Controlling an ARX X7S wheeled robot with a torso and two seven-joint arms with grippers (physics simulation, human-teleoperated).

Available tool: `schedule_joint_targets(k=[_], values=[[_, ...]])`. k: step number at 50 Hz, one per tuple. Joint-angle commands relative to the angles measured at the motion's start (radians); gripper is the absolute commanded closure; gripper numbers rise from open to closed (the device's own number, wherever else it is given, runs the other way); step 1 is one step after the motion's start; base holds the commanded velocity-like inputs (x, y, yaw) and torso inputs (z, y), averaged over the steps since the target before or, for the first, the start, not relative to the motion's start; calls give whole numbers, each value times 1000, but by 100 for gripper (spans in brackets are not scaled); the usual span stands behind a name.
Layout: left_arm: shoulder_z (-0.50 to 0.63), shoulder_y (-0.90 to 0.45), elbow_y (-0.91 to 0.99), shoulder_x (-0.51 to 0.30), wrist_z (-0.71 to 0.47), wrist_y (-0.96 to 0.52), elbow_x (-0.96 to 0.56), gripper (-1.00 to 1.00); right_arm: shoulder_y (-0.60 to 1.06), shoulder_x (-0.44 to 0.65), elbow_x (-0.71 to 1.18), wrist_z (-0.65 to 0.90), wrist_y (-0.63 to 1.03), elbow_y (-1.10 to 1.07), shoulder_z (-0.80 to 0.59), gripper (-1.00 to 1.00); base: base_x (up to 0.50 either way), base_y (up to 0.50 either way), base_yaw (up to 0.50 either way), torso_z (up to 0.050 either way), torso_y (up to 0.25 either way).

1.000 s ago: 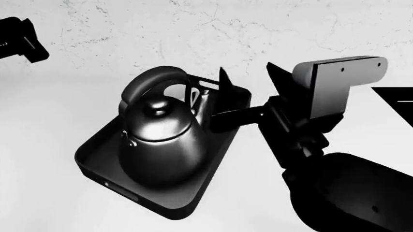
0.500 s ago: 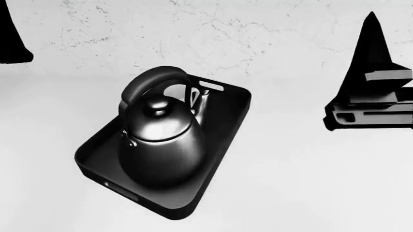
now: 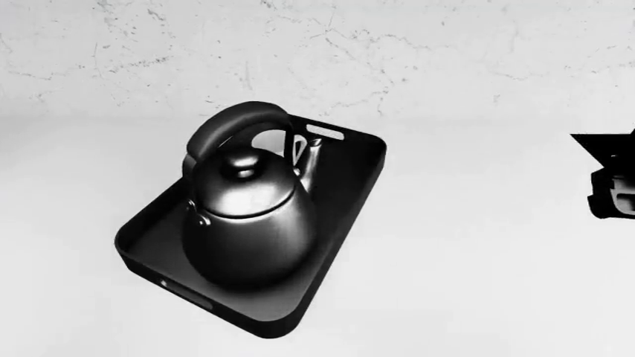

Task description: Pick the kettle from the counter and place it on the tray. Then pick the mug from the cabinet and place it on the tray. Then close the cabinet doors.

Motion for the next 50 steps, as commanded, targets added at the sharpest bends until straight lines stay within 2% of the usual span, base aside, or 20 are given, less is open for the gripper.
schedule_joint_targets(k=[1, 8, 23, 43, 50], values=[[-3, -83, 22, -87, -97, 47, -91, -100, 29, 70, 32, 10, -43, -3, 8, -100, 0, 0, 0, 0, 0], [12, -151, 7, -149, -156, 78, -138, -100, 54, 116, 36, 10, -90, -3, -19, -100, 0, 0, 0, 0, 0], [8, -185, -1, -186, -179, 100, -152, -100, 80, 149, 38, 10, -127, -3, -47, -100, 0, 0, 0, 0, 0], [-4, -148, 12, -158, -148, 93, -127, -100, 49, 113, 67, 10, -105, -3, 12, -100, 0, 0, 0, 0, 0], [-9, -141, 15, -157, -141, 94, -125, -100, 38, 106, 84, 10, -109, -3, 36, -100, 1, -464, 0, 0, 0]])
